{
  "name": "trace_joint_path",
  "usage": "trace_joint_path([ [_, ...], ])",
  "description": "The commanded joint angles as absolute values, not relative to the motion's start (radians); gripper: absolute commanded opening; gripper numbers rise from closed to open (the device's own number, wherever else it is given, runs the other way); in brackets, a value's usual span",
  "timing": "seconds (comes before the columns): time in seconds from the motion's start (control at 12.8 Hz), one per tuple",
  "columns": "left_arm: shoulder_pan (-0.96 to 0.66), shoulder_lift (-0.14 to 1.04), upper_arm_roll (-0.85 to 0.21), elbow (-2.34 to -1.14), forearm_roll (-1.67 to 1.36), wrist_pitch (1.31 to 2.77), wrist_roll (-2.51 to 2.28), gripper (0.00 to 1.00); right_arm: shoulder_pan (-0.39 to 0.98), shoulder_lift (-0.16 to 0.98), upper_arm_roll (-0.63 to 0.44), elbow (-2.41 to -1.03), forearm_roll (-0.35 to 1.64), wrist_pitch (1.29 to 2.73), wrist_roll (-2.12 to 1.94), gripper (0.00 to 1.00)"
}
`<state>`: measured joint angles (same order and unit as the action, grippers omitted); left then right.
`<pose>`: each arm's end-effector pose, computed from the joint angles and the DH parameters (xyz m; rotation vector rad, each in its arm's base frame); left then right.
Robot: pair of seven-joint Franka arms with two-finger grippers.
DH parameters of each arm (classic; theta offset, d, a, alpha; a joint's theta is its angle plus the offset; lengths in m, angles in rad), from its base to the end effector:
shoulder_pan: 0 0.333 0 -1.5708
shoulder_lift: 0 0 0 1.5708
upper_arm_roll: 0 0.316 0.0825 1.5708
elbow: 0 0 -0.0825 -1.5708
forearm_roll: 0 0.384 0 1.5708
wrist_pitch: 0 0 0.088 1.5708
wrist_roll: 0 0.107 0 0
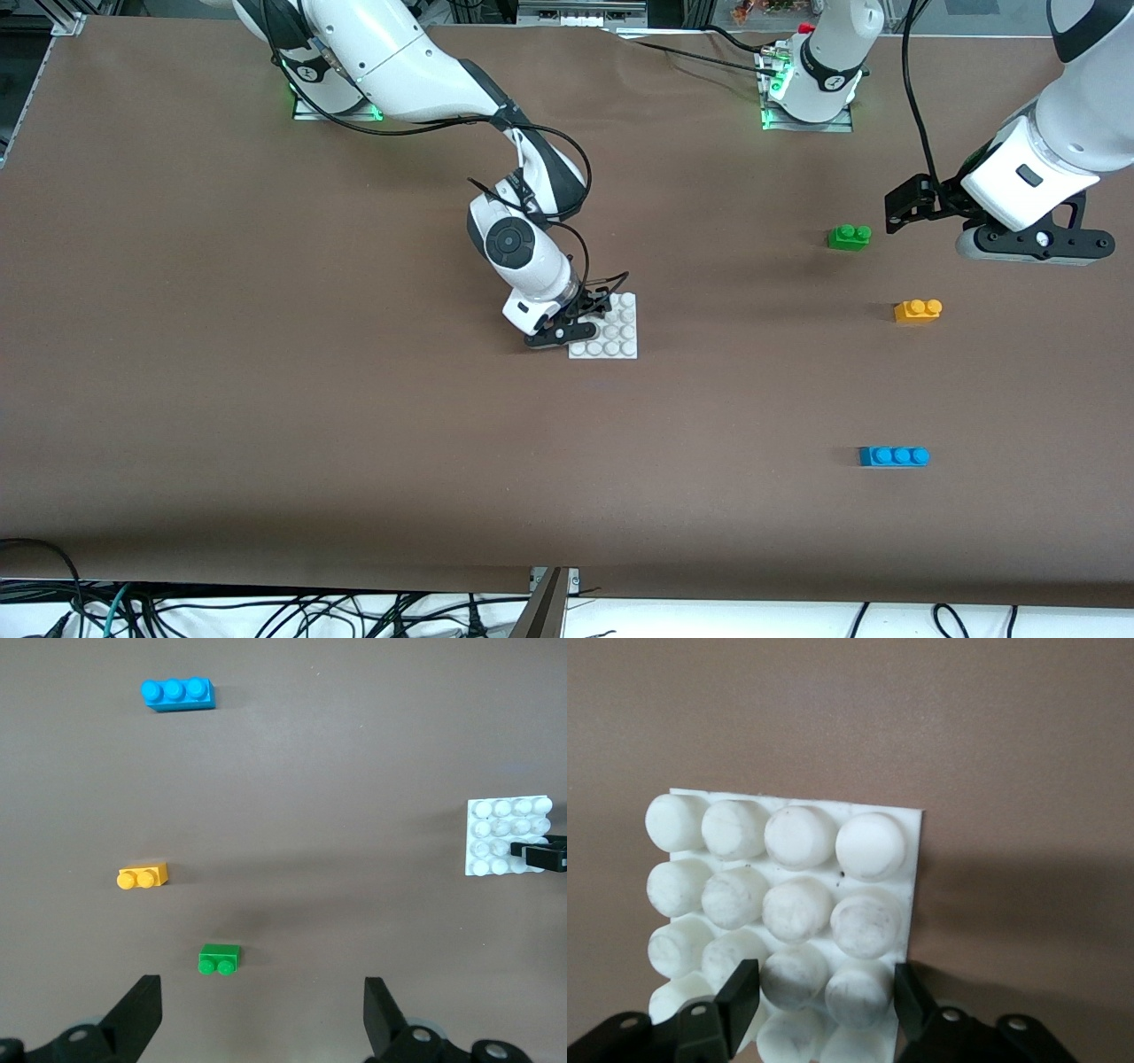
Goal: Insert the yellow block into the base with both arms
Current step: 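Slide the white base plate with the right gripper toward the table middle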
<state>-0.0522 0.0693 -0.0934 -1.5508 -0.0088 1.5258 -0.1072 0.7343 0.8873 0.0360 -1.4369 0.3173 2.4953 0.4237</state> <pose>0.5633 -0.0818 0.5914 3.1342 -0.0603 -0.1493 0.5350 0.5090 0.1756 -2.8470 -0.1323 -0.0070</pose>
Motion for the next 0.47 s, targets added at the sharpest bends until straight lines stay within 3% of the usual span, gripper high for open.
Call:
trace_joint_path([
  [0.0,-0.048,0.064,-0.094,-1.539,0.003,1.519,-0.097,1.00,0.739,0.928,0.029,-1.397,0.308,2.505,0.416,1.00],
  [0.39,-0.048,0.064,-0.095,-1.539,0.003,1.519,-0.097,1.00,0.690,0.887,0.028,-1.394,0.302,2.444,0.388,1.00],
])
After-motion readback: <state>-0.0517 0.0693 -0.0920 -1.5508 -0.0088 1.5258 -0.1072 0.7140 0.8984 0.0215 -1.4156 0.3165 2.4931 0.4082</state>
